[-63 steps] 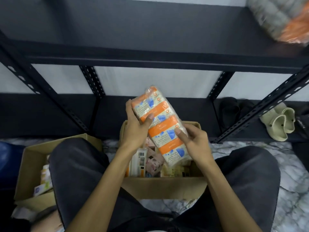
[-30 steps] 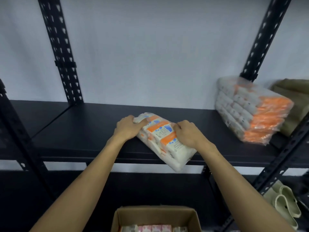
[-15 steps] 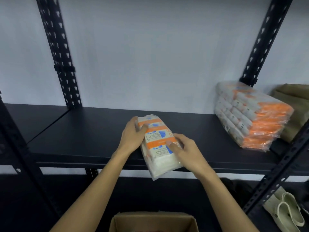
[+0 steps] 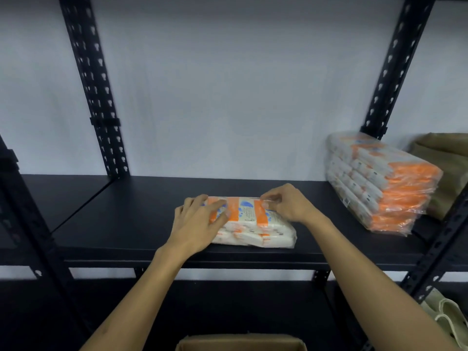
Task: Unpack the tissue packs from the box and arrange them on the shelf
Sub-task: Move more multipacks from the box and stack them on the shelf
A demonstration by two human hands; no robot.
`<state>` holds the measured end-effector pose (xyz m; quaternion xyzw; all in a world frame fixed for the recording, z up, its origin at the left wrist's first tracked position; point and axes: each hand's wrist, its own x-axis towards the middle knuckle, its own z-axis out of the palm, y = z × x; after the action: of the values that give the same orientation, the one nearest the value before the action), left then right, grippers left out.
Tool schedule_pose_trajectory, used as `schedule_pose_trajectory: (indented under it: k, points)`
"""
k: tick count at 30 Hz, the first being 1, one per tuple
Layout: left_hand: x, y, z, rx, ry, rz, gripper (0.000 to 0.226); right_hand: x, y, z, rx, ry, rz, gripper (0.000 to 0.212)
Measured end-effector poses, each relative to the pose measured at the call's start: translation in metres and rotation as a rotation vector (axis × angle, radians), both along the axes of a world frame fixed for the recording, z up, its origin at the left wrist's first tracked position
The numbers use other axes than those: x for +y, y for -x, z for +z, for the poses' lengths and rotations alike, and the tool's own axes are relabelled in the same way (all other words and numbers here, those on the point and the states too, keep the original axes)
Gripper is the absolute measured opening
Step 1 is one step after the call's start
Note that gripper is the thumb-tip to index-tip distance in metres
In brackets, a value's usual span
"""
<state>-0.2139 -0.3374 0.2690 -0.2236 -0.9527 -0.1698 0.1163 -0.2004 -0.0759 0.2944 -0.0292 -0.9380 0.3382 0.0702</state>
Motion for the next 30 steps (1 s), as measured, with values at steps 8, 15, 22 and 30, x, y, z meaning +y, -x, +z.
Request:
schedule_pose_trajectory:
  k: [8, 15, 22, 30]
  points:
    - [-0.020, 0.012, 0.027, 0.036, -0.031, 0.022, 0.036, -0.017, -0.026, -0.009, 0.358, -0.145, -0.342, 0.035]
    - [-0.021, 0.041, 0.033, -0.403, -0.261, -0.147, 0.032, -0.057, -0.058, -0.051, 0.356, -0.029, -0.349, 0.031]
    - [-0.010, 0.010, 0.029, -0.469, -0.389, -0.214, 0.034, -0.023, -0.024, -0.030, 0.229, 0.100, -0.261, 0.031]
    - [0.013, 0.002, 0.014, -0.531, -0.625, -0.052, 0.054, -0.034, -0.037, -0.029, 0.254, 0.539, -0.396, 0.029]
